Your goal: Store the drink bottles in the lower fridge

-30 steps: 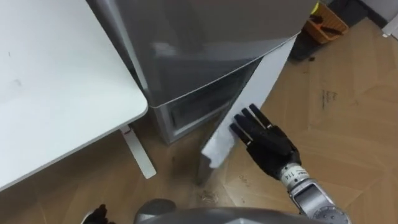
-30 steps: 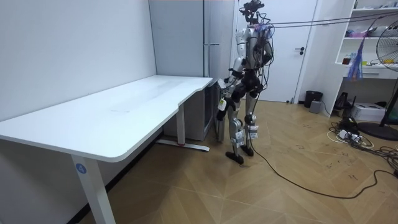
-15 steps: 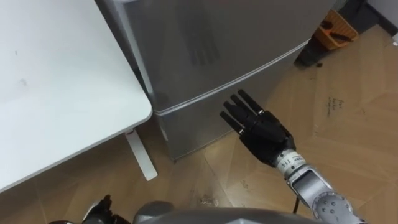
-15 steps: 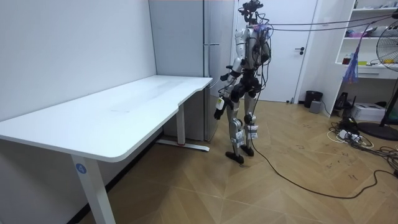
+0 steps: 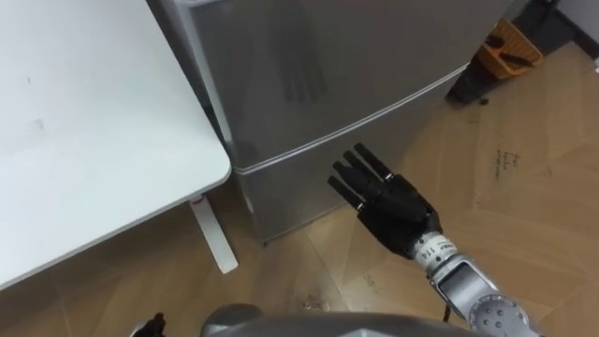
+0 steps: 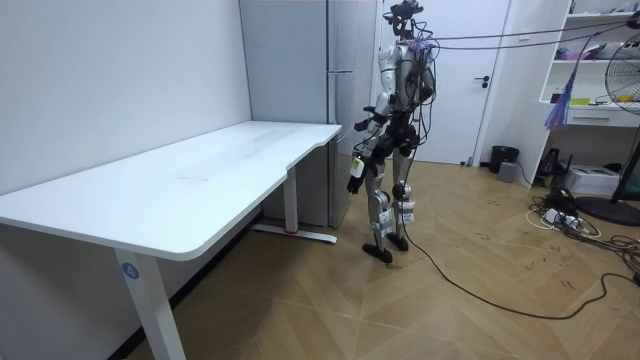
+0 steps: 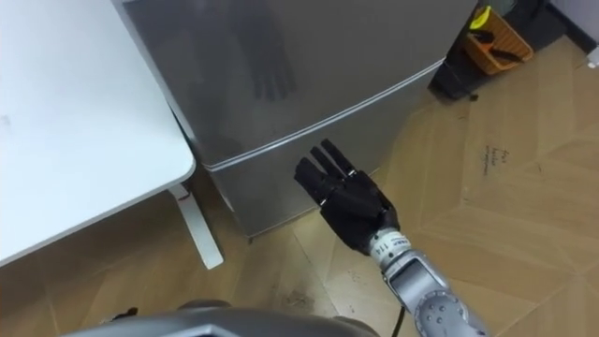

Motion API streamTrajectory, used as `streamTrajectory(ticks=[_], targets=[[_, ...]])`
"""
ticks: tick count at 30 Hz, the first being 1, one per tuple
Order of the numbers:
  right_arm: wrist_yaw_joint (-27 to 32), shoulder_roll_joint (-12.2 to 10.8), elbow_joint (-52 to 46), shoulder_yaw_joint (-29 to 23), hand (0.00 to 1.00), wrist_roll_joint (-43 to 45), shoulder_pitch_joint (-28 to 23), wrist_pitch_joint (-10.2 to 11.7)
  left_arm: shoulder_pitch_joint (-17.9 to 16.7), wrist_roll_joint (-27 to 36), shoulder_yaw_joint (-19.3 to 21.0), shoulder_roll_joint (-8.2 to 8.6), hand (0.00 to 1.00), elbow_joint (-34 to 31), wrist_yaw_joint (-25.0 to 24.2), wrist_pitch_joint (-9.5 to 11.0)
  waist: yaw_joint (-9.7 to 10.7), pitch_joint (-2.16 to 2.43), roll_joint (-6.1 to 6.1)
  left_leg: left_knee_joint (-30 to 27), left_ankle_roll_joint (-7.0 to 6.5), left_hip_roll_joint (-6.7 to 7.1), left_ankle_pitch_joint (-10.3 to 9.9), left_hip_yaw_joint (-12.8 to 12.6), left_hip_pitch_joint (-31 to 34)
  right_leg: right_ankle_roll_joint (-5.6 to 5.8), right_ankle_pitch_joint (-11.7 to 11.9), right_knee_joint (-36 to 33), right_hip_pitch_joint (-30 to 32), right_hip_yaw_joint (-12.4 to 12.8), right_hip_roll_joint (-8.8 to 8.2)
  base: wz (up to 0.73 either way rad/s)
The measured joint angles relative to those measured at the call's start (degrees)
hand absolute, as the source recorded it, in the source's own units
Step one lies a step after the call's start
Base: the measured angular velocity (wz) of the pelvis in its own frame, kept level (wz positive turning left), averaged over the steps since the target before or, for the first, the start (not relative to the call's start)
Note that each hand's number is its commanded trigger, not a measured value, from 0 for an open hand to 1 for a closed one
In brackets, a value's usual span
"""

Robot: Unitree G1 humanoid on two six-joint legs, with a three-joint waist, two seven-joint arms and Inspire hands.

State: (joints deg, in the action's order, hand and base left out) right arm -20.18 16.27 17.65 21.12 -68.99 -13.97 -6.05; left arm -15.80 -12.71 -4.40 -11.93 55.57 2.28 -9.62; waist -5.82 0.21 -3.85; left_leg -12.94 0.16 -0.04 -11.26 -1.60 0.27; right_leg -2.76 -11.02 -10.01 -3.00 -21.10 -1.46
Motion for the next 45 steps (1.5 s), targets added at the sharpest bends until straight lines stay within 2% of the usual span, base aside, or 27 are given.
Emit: streamTrajectory(ticks=[2, 4, 5, 7, 9, 11, 12, 13, 14, 15, 16, 17, 18, 19, 20, 21, 22, 23, 24, 25, 27, 30, 33, 35, 42, 43, 45], targets=[[-0.1, -0.2, 1.1, 0.0, 0.00, 1.6, 0.0, 0.0, 0.1, 1.3, 0.0, 0.02, 0.00, -0.2, -0.1, 0.0, -0.7, -0.03, 0.02, -0.7, -0.04, 0.16, 0.0, 0.0, 0.1, 0.07, -0.4, -0.9, 0.1, 0.1, -0.35, 0.03], [-0.3, -0.4, 4.3, 0.0, 0.00, 3.5, 0.7, 0.0, 0.4, 2.5, 0.0, 0.21, 0.00, -0.8, -0.2, 0.0, -1.1, -0.07, 0.34, -2.0, -0.64, 0.35, -0.5, 0.1, 0.6, 0.21, -0.9, -1.7, 0.0, 0.2, -0.63, 0.11], [-0.5, -0.7, 7.9, 0.0, 0.00, 5.5, 1.7, -0.3, 0.5, 3.7, 0.0, 0.23, 0.00, -0.9, -0.4, 0.0, -1.1, -0.20, 0.55, -2.5, -0.88, 0.62, -0.9, 0.3, 0.5, 0.51, -1.9, -2.9, 0.2, 0.2, -1.08, 0.18], [-0.4, -1.0, 12.5, -0.3, 0.00, 8.2, 2.6, -0.6, 0.6, 5.2, 0.1, 0.24, 0.00, -0.9, -0.4, 0.1, -1.3, -0.16, 1.00, -3.0, -1.26, 0.85, -1.9, 0.4, 0.3, 1.02, -3.2, -5.1, 0.4, 0.0, -1.78, 0.15], [-0.5, -1.8, 18.3, -2.1, 0.00, 12.1, 3.4, -1.1, 0.4, 6.1, 2.3, 0.79, 0.00, -0.8, -0.3, 0.1, -1.9, -0.15, 1.02, -5.5, -2.05, 1.38, -3.4, 0.5, 1.5, 1.70, -4.2, -7.2, 1.0, -0.4, -2.71, 0.12], [-0.5, -2.1, 25.1, -3.2, 0.00, 16.2, 4.7, -1.0, 0.2, 6.4, 3.5, 1.30, 0.00, -0.3, -0.4, 0.0, -1.6, 0.21, 1.43, -6.3, -2.93, 2.07, -4.2, 1.0, 2.1, 2.59, -4.8, -8.8, 1.0, -1.6, -3.74, 0.33], [-0.4, -2.0, 29.3, -4.6, 0.00, 20.8, 5.1, -1.2, 0.0, 6.4, 4.5, 1.75, 0.00, -0.3, -0.6, 0.1, -1.6, 0.41, 1.18, -6.6, -3.57, 2.75, -4.6, 1.6, 2.1, 3.19, -5.2, -10.6, 1.2, -1.4, -4.73, 0.45], [-0.3, -1.8, 31.2, -5.2, 0.00, 23.0, 5.1, -1.2, -0.1, 6.4, 4.6, 1.77, 0.00, -0.2, -0.7, 0.1, -1.3, 0.41, 1.15, -6.8, -4.01, 3.04, -4.8, 2.2, 2.1, 3.62, -5.4, -12.0, 1.3, -1.0, -5.31, 0.58], [0.2, -1.6, 34.8, -6.6, 0.00, 27.0, 5.1, -1.2, -0.3, 6.2, 4.7, 1.78, 0.00, -0.1, -0.9, 0.3, -1.1, 0.37, 1.57, -7.4, -4.65, 3.87, -5.0, 3.5, 2.1, 3.81, -5.5, -16.6, 2.6, 0.2, -6.20, 0.80], [0.8, -1.6, 37.6, -7.9, 0.00, 31.5, 5.0, -1.2, -0.5, 5.7, 5.6, 1.72, 0.00, -0.1, -1.3, 0.7, -0.6, 0.08, 1.56, -8.1, -5.23, 4.12, -5.3, 4.1, 2.1, 4.12, -4.9, -21.9, 4.4, 2.4, -7.02, 0.80], [1.0, -1.5, 38.6, -8.4, 0.00, 34.1, 4.9, -1.4, -0.5, 5.7, 6.2, 1.58, 0.00, 0.0, -1.4, 1.0, -0.4, 0.05, 1.58, -8.3, -5.52, 4.42, -5.4, 4.5, 2.0, 4.31, -4.4, -24.4, 5.3, 4.0, -7.36, 0.94], [1.6, -1.7, 40.4, -9.7, 0.00, 38.8, 4.8, -1.5, -0.1, 5.7, 6.9, 1.09, 0.00, 0.7, -1.6, 1.8, 0.5, -0.24, 1.31, -8.8, -6.16, 5.29, -5.4, 6.8, 1.9, 4.61, -3.3, -28.1, 6.4, 7.2, -7.46, 1.06], [2.2, -2.0, 41.9, -11.5, 0.00, 42.5, 4.9, -1.1, 0.3, 5.7, 7.0, 0.27, 0.00, 1.8, -1.7, 2.5, 1.2, -0.23, 1.61, -8.9, -6.68, 5.86, -5.3, 9.4, 1.0, 4.87, -2.4, -29.7, 7.3, 10.3, -6.63, 1.06], [2.4, -2.0, 42.8, -12.1, 0.00, 43.6, 5.1, -1.0, 0.3, 5.7, 6.9, -0.09, 0.00, 2.0, -1.6, 2.6, 1.2, -0.09, 1.80, -8.9, -6.85, 5.86, -5.3, 10.5, 0.8, 4.97, -2.3, -29.4, 7.4, 12.5, -5.57, 0.87], [2.5, -2.1, 44.4, -13.0, 0.00, 44.9, 6.0, -0.7, 0.3, 5.7, 6.9, -0.85, 0.00, 2.1, -1.5, 2.7, 1.0, -0.11, 1.86, -8.9, -6.94, 5.85, -5.3, 12.5, 0.5, 5.25, -2.8, -26.4, 7.3, 15.7, -3.69, 0.72], [2.7, -2.1, 45.6, -13.6, 0.00, 46.6, 6.6, -0.5, 0.9, 5.7, 6.9, -1.65, 0.00, 2.1, -1.5, 2.6, 1.3, -0.38, 1.43, -9.4, -6.99, 6.05, -5.3, 14.2, 0.3, 5.42, -2.9, -21.5, 7.0, 17.4, -2.26, 0.76], [2.9, -2.1, 46.3, -13.6, 0.00, 47.2, 7.0, -0.3, 0.7, 5.7, 6.8, -2.02, 0.00, 2.1, -1.5, 2.6, 1.5, -0.58, 1.09, -9.8, -6.99, 6.45, -5.3, 15.4, 0.3, 5.42, -2.9, -18.5, 6.5, 18.2, -1.70, 0.95], [3.2, -2.2, 48.0, -14.0, 0.00, 48.3, 7.7, 0.1, 0.8, 5.4, 7.0, -2.40, 0.00, 2.1, -1.3, 2.5, 2.3, -1.01, 0.15, -9.9, -7.02, 7.60, -5.4, 17.1, 0.3, 5.00, -1.8, -12.4, 4.9, 20.0, -1.32, 0.91], [3.3, -2.1, 48.8, -15.1, 0.00, 49.2, 7.8, 0.3, 1.0, 5.1, 7.1, -2.17, 0.00, 2.1, -1.2, 2.5, 2.7, -1.06, 0.11, -9.9, -7.17, 7.96, -5.5, 17.9, 0.3, 5.14, -1.9, -10.9, 4.1, 20.4, -1.32, 1.15], [3.9, -2.1, 49.8, -17.1, 0.00, 50.9, 7.7, 0.2, 1.2, 4.5, 7.7, -1.52, 0.00, 1.7, -1.2, 2.5, 3.1, -0.91, 0.49, -9.5, -7.15, 7.93, -5.6, 18.4, 0.3, 5.22, -1.8, -8.8, 2.4, 20.4, -1.26, 0.92], [4.6, -2.2, 50.3, -18.0, 0.00, 53.3, 7.8, 0.0, 1.4, 4.6, 8.0, -1.43, 0.00, 1.7, -0.7, 2.4, 1.9, -0.88, 0.65, -8.6, -6.98, 7.81, -5.7, 19.2, 0.1, 5.57, -1.5, -5.4, 0.7, 19.9, -1.14, 0.42], [5.6, -2.2, 51.1, -18.2, 0.00, 53.9, 7.8, 0.1, 0.5, 3.9, 9.5, -0.97, 0.00, 1.9, 0.0, 2.0, 1.8, -0.90, 0.97, -8.1, -6.79, 7.56, -5.8, 19.6, 0.1, 5.58, -1.5, -3.5, -0.3, 19.2, -0.96, 0.12], [6.8, -2.4, 51.5, -18.8, 0.00, 53.9, 7.7, 0.0, 0.0, 3.1, 11.0, 0.37, 0.00, 2.1, 0.1, 0.8, 2.1, -0.99, 1.12, -6.9, -6.69, 7.24, -5.7, 19.5, -1.2, 5.58, -1.5, -2.5, -1.7, 19.2, -0.84, 0.11], [7.4, -2.6, 51.5, -18.9, 0.00, 53.9, 7.6, -0.1, -0.2, 3.1, 11.1, 0.65, 0.00, 2.2, 0.0, 0.4, 2.0, -0.87, 1.38, -6.1, -6.69, 6.89, -5.7, 19.5, -2.1, 5.57, -1.5, -2.6, -2.3, 19.3, -0.65, 0.00], [9.2, -3.0, 52.7, -18.9, 0.00, 53.9, 7.5, -0.3, -0.1, 2.7, 11.4, 2.18, 0.00, 2.2, 0.0, -1.0, 1.2, -0.91, 0.67, -5.3, -6.49, 6.43, -5.6, 19.6, -3.8, 5.49, -1.6, -1.0, -4.2, 19.1, -0.47, 0.01], [9.0, -3.0, 53.6, -19.0, 0.00, 53.9, 7.5, -0.3, -0.1, 1.5, 11.4, 2.43, 0.00, 2.2, -0.1, -1.3, 1.0, -0.74, 0.64, -5.4, -6.48, 6.43, -5.6, 19.7, -3.8, 5.42, -1.6, -0.7, -4.4, 19.0, -0.44, 0.06], [8.7, -3.0, 54.7, -19.1, 0.00, 53.9, 7.7, -0.3, -0.1, 0.6, 11.9, 2.49, 0.00, 2.2, -0.6, -1.3, 1.0, -0.70, 0.35, -5.4, -6.31, 6.50, -5.5, 20.1, -3.8, 5.21, -1.7, -0.6, -4.8, 18.9, -0.40, 0.15]])
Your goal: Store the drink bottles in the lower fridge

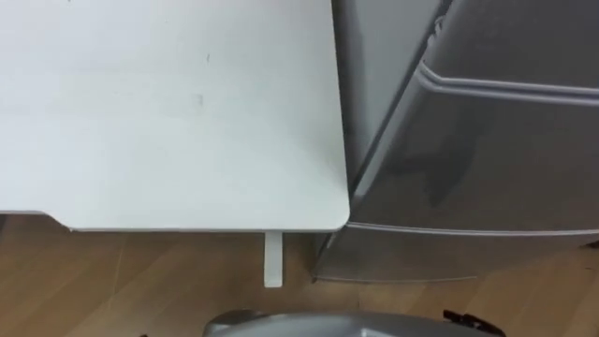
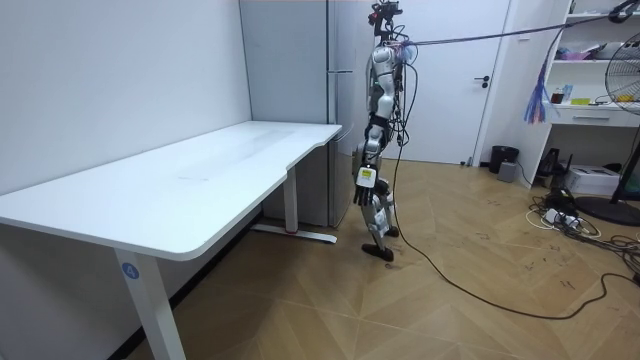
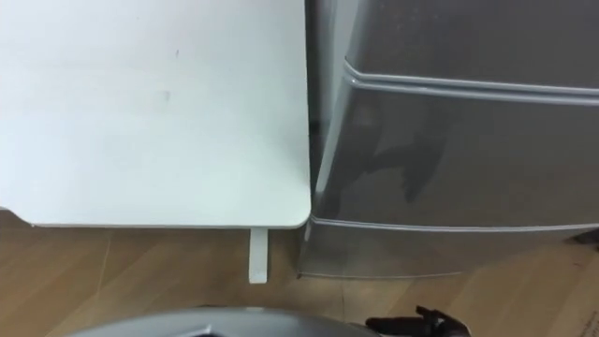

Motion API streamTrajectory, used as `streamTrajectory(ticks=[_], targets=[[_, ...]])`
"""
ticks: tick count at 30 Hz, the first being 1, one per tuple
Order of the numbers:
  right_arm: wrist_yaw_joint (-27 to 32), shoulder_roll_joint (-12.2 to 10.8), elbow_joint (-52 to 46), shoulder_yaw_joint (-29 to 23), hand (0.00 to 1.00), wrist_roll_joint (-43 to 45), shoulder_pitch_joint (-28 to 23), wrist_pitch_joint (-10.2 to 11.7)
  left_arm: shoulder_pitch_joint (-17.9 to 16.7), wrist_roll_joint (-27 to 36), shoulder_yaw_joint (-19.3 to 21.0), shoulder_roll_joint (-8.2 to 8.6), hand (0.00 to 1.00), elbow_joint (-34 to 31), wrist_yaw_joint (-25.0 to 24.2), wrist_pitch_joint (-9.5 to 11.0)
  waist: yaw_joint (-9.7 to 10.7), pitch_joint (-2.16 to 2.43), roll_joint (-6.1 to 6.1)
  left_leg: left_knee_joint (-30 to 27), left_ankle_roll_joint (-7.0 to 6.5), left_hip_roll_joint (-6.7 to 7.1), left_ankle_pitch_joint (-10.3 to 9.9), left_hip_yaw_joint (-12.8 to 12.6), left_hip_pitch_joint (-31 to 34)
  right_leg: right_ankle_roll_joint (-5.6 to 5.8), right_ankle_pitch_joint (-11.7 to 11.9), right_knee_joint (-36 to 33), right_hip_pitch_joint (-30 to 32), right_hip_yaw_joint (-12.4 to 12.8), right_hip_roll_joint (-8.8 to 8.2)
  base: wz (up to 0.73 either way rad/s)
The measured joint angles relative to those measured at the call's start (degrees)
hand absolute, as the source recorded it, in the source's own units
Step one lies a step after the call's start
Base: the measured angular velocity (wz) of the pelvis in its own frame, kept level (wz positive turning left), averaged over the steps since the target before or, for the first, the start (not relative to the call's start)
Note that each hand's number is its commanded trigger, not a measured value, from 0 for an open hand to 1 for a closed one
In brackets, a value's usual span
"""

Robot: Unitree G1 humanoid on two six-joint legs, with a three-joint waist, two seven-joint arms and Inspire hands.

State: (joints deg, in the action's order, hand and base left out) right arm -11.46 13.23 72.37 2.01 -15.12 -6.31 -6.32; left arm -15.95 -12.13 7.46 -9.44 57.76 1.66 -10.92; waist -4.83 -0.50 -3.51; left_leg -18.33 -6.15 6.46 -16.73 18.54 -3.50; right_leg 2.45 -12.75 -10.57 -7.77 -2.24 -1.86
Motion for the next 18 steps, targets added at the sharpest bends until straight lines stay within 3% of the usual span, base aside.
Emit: streamTrajectory(ticks=[2, 3, 7, 11, 18], targets=[[0.0, 0.0, 1.7, -0.6, 0.00, 0.0, -0.1, -0.2, 0.3, -0.6, 1.2, 0.06, 0.00, 0.3, -0.2, -0.2, 0.3, -0.01, -0.16, 0.0, 0.33, 0.05, -0.1, 0.6, 0.2, -0.07, 0.0, 0.0, -0.3, -1.4, 0.05, 0.32], [0.1, 0.0, 2.4, -1.0, 0.00, 0.8, -0.3, -1.0, 0.5, -2.0, 1.5, 0.09, 0.00, 0.3, -0.1, -0.3, 0.3, 0.04, -0.12, 0.0, 0.53, -0.06, -0.2, 0.4, 0.5, -0.14, -0.1, 0.0, -0.4, -2.7, 0.03, 0.35], [0.1, 0.0, 3.4, -1.0, 0.00, 8.8, -0.6, -4.3, 0.8, -3.3, 1.2, 0.49, 0.00, 0.4, -0.4, -1.2, 0.7, 0.05, 0.08, -1.3, 1.09, 0.11, -0.5, 0.3, 1.5, -0.31, 0.0, -0.1, -0.4, -4.0, 0.32, 0.19], [1.0, 0.0, 4.0, -1.1, 0.00, 15.7, -0.6, -6.4, 0.9, -4.5, 0.6, 2.05, 0.00, 0.4, -1.4, -1.3, 1.7, 0.16, 0.65, -1.8, 1.51, -0.40, -0.7, -0.9, 2.0, -0.58, 0.1, -0.1, -0.4, -4.0, 0.60, 0.05], [3.0, -0.1, 4.0, -1.1, 0.00, 18.2, -0.9, -7.7, 2.0, -5.0, -1.1, 2.48, 0.00, 2.2, -1.2, -1.2, 3.3, 0.00, 1.76, -2.3, 2.07, -0.80, -0.8, -0.7, 2.0, -0.85, 0.3, -0.2, -0.6, -4.3, 1.10, 0.01]])
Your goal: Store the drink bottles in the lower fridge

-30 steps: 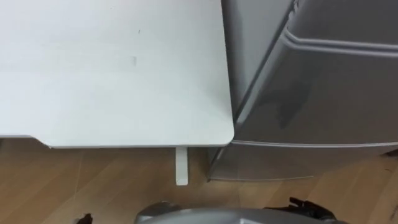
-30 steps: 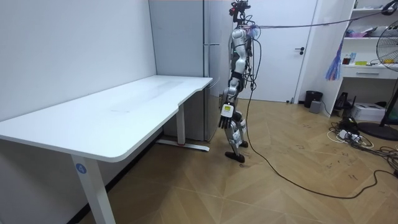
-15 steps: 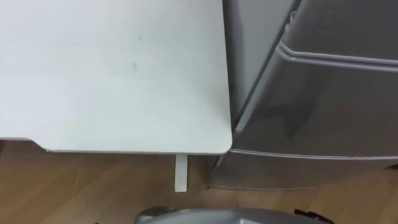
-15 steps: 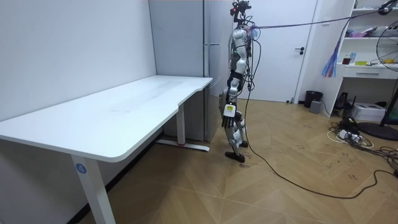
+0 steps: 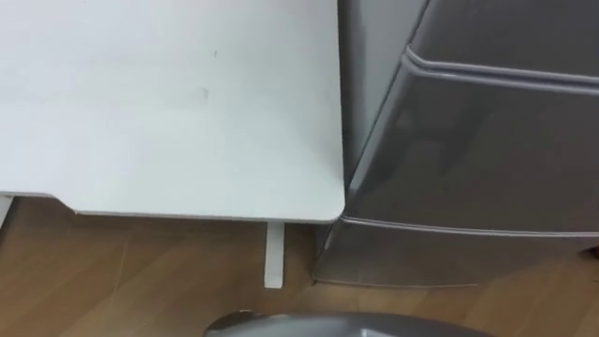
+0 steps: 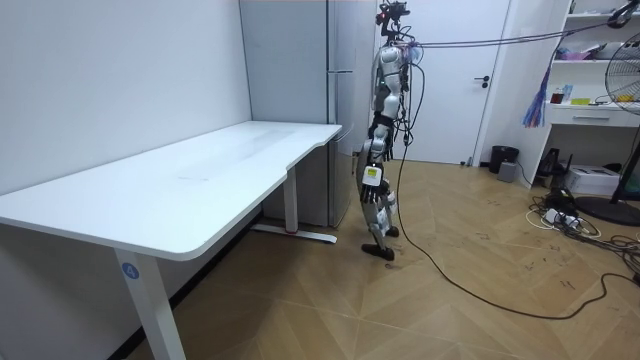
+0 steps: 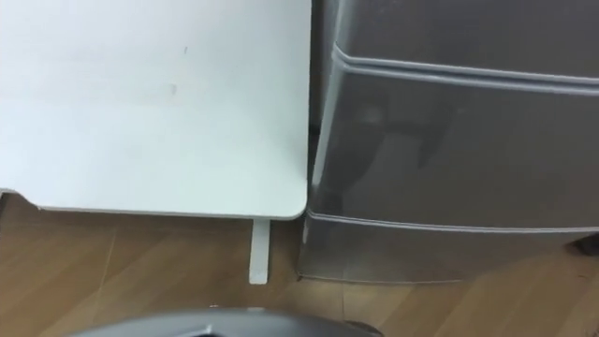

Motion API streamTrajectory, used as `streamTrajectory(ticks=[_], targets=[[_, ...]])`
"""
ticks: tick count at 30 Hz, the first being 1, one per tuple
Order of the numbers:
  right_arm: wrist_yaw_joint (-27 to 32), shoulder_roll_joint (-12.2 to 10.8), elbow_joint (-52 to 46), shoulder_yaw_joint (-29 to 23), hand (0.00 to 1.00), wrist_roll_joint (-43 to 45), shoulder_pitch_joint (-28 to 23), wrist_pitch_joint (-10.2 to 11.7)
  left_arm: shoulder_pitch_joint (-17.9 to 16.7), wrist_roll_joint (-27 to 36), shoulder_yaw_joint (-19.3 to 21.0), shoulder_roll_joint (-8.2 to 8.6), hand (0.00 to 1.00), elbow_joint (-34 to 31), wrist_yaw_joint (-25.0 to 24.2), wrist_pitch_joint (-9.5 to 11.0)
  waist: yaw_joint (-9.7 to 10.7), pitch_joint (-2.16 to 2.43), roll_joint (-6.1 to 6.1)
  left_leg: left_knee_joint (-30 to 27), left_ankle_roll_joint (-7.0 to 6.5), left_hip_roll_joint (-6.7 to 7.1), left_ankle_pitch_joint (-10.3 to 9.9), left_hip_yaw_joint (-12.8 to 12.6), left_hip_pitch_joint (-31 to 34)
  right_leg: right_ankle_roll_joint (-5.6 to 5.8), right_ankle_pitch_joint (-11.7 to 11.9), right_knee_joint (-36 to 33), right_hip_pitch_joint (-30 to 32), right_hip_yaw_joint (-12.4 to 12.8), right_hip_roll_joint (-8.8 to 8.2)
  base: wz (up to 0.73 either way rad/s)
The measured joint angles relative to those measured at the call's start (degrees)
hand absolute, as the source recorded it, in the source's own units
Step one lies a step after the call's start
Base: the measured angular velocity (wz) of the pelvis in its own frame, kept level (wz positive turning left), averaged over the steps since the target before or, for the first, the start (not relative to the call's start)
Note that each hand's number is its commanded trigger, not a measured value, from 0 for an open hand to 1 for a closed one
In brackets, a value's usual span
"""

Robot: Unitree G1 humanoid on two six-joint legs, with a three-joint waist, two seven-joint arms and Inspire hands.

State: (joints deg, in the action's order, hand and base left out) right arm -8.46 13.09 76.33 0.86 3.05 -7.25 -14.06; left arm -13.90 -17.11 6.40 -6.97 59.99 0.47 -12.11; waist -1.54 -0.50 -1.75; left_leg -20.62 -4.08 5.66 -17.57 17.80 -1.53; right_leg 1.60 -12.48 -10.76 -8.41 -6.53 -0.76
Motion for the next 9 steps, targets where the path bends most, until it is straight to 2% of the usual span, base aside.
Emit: streamTrajectory(ticks=[4, 9], targets=[[0.3, -0.6, -0.2, 0.0, 0.00, 2.8, 0.4, -0.4, 0.5, 0.0, -0.4, -0.01, 0.00, 0.7, 0.6, 0.0, 0.0, 0.30, 0.46, 0.4, 0.07, 0.01, 0.2, 0.0, -0.4, 0.00, 0.0, 0.0, -0.2, 0.1, -0.04, 0.00], [0.3, -1.5, -0.1, 0.2, 0.00, 8.5, 2.1, -0.4, 0.5, 0.0, -0.6, -0.01, 0.00, 0.6, 0.7, 0.0, -0.2, 0.17, 0.18, 1.5, 0.23, -0.23, 0.7, -0.7, -1.3, -0.02, 0.0, 0.2, -0.7, -0.1, -0.17, 0.00]])
